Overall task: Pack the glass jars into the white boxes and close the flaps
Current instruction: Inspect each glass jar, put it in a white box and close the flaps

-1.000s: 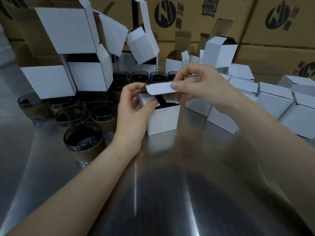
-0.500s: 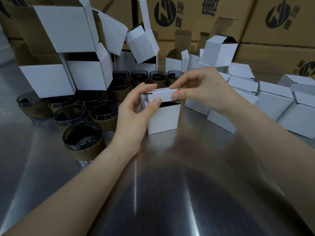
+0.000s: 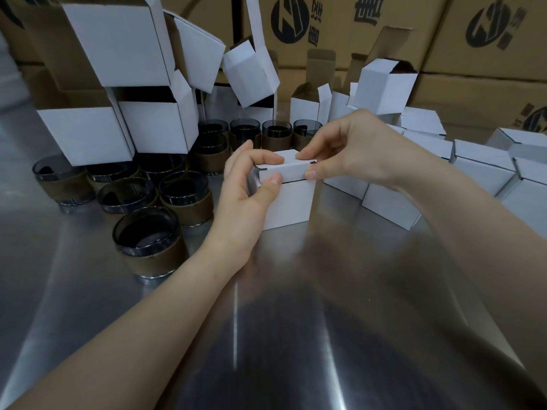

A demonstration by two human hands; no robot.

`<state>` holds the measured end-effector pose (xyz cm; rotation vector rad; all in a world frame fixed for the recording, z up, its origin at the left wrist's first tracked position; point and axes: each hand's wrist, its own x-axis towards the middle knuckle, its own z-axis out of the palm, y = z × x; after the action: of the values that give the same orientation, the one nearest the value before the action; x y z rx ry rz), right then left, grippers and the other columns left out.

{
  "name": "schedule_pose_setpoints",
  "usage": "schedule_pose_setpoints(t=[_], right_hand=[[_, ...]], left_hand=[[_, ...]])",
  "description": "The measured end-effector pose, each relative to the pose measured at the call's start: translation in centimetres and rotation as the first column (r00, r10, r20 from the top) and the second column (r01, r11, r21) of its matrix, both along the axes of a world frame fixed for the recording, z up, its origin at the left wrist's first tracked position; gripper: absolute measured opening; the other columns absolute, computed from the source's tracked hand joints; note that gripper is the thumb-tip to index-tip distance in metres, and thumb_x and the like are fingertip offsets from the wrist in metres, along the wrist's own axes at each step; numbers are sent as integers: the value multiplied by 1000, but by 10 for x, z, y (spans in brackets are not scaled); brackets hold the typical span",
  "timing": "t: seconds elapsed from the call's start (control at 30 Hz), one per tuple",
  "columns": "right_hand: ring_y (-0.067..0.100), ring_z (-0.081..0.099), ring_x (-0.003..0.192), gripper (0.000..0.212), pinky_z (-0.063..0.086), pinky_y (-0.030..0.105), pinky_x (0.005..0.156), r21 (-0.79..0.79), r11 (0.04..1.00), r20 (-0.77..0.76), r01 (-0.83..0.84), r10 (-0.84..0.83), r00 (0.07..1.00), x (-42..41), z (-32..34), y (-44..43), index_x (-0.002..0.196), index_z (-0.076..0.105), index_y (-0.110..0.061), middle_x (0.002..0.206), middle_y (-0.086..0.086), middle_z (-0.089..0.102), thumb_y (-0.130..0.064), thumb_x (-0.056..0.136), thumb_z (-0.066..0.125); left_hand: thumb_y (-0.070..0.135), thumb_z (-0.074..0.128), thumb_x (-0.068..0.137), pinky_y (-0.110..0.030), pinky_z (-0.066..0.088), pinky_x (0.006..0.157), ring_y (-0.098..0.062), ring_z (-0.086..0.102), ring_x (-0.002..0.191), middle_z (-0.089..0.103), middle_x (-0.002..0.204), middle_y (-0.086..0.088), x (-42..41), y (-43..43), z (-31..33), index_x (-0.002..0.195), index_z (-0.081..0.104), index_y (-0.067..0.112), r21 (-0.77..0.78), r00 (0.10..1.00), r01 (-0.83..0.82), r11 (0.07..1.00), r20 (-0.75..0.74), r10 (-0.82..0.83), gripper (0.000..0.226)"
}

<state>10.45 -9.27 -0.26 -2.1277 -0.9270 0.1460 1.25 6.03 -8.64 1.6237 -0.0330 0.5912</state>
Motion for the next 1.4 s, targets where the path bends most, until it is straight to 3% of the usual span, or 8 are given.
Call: schedule_pose_setpoints(t=[0.17, 0.43, 0.63, 0.8, 0.93, 1.03, 1.2, 1.4], right_hand=[[1, 58, 60, 21, 53, 19, 67, -14, 1000, -4, -22, 22, 1000, 0, 0, -1, 84, 74, -19, 63, -11, 65, -4, 73, 82], [0, 60, 66, 14, 52, 14, 66, -90, 995, 47, -40, 44, 998, 2, 1, -3, 92, 77, -18, 72, -11, 70, -12, 79, 79], [2, 65, 65, 12, 54, 13, 64, -156, 985, 10, -67, 69, 998, -1, 3, -5, 92, 77, -23, 73, -13, 72, -14, 85, 73], [-15, 58, 66, 18, 40, 1, 59, -300, 953, 139, -49, 95, 986, -6, 8, -4, 101, 76, -23, 66, -37, 61, -17, 84, 74], [-24, 50, 65, 25, 35, -3, 56, -402, 916, 298, 2, 129, 946, -12, 10, 0, 108, 75, -24, 64, -31, 54, -22, 83, 74], [-11, 54, 66, 28, 38, 5, 54, -487, 872, 386, 54, 160, 908, -16, 11, 4, 112, 74, -23, 69, -27, 54, -26, 85, 70], [19, 59, 76, 25, 49, 33, 65, -541, 834, 477, 109, 197, 857, -19, 8, 6, 101, 75, -10, 81, 5, 69, -27, 86, 66], [15, 47, 81, 31, 42, 33, 66, -430, 897, 528, 105, 156, 835, -22, -5, 17, 88, 56, -18, 91, -5, 46, -41, 77, 74]], left_hand=[[11, 54, 98, -32, 36, 108, -10, 26, 142, 27, 153, 6, -2, -3, 3, 96, 55, 37, 37, 1000, -14, 999, -17, 14, 25], [5, 55, 95, -48, 28, 116, -16, 27, 143, 30, 150, 6, -3, -4, 6, 92, 57, 31, 18, 997, -33, 999, -63, 34, 26], [14, 61, 91, -36, 25, 114, -5, 28, 139, 37, 148, 8, -2, -4, 5, 85, 60, 27, 32, 996, -59, 998, -65, 61, 14], [14, 61, 93, -30, 27, 110, 0, 33, 136, 41, 147, 9, 1, -3, 4, 79, 63, 17, 3, 994, -93, 996, -62, 93, 15], [15, 61, 94, -41, 27, 116, -4, 34, 136, 40, 148, 12, 3, -3, 4, 76, 61, 19, 27, 990, -117, 993, -80, 119, 19], [13, 61, 94, -43, 27, 117, -5, 33, 138, 40, 148, 12, 4, -3, 4, 75, 62, 19, 16, 989, -122, 992, -79, 123, 19], [14, 59, 95, -34, 22, 115, -5, 29, 141, 37, 151, 11, 5, -5, 3, 78, 61, 18, 49, 985, -144, 988, -87, 148, 18], [17, 56, 97, -13, 21, 102, 7, 23, 138, 31, 155, 13, 1, -5, 1, 88, 63, 22, 41, 992, -111, 993, -62, 113, 12]])
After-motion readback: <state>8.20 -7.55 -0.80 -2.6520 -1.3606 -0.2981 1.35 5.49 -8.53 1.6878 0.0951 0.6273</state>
